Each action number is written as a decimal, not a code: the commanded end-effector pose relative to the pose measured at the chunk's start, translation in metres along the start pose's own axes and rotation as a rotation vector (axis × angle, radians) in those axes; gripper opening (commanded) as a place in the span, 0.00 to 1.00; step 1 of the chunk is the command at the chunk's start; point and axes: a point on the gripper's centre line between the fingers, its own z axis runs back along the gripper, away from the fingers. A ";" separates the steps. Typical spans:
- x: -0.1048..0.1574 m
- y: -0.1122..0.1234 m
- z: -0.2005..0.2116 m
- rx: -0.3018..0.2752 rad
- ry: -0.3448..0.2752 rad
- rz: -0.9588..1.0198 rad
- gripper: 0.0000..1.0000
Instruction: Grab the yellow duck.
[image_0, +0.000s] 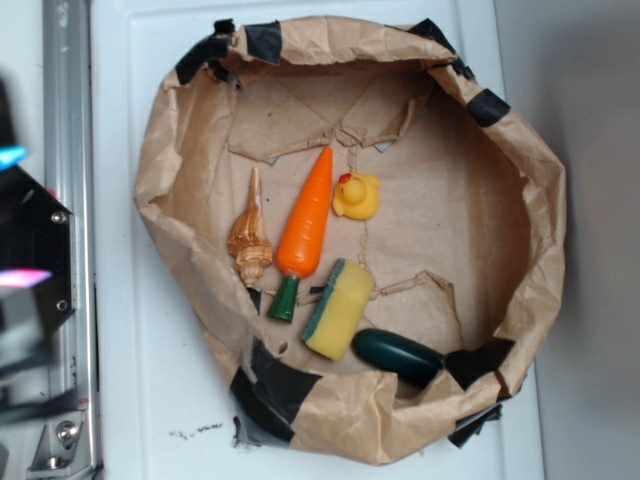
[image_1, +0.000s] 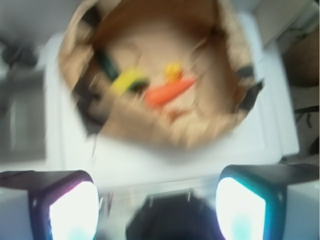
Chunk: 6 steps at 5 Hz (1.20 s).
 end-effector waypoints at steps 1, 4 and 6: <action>0.050 0.027 -0.072 0.029 -0.012 0.150 1.00; 0.077 0.028 -0.159 0.026 0.048 0.154 1.00; 0.074 0.028 -0.184 0.049 0.092 0.122 1.00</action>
